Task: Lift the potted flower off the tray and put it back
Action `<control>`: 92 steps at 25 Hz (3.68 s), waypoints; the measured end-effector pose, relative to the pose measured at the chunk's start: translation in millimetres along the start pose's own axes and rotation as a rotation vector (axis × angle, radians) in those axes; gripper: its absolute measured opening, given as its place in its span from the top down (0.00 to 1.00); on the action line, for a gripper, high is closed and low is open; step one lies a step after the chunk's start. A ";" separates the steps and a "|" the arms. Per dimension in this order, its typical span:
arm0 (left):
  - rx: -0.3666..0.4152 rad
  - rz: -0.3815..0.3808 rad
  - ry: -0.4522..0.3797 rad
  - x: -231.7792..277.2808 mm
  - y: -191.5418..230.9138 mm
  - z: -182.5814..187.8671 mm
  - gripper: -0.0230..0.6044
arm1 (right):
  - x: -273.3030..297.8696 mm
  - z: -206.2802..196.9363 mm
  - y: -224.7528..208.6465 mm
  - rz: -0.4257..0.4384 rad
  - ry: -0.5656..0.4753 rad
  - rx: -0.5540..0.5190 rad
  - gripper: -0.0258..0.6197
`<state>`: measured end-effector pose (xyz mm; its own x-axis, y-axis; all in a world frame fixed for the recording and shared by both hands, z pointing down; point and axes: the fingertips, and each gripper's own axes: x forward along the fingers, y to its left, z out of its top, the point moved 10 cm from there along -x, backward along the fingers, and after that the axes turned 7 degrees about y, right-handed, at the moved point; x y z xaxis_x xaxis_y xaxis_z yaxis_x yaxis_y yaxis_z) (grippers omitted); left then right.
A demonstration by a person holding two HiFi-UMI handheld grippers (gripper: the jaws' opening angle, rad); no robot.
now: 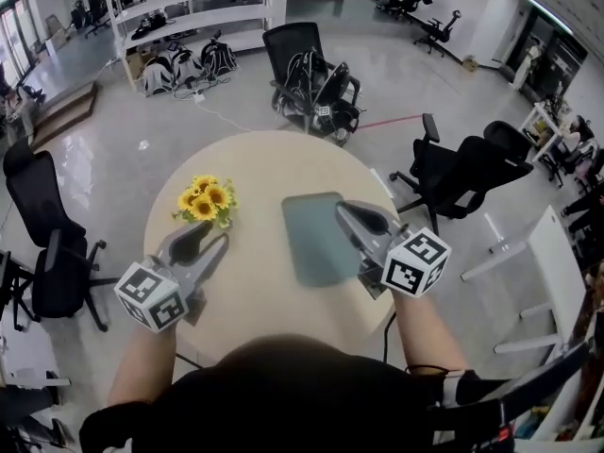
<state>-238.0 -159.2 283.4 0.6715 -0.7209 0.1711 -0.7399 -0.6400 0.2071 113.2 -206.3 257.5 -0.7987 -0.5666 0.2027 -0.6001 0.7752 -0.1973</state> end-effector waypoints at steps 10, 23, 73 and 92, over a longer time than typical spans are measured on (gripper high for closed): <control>-0.008 0.087 0.085 6.7 48.7 -34.3 0.45 | 29.7 2.5 -12.4 0.006 0.018 -0.009 0.94; -0.105 0.184 0.243 43.9 121.2 -143.8 0.21 | 91.1 -26.0 -40.8 0.027 0.069 0.001 0.94; 0.010 0.329 0.459 189.7 322.2 -279.8 0.12 | 164.7 -160.5 -95.6 0.049 0.156 0.085 0.94; 0.095 0.282 0.386 207.7 311.4 -262.1 0.13 | 155.9 -163.3 -109.1 0.020 0.148 0.097 0.94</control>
<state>-318.5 -438.7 636.0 0.3972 -0.7299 0.5563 -0.8833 -0.4685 0.0160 61.7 -333.6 467.3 -0.7992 -0.4989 0.3353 -0.5917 0.7512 -0.2926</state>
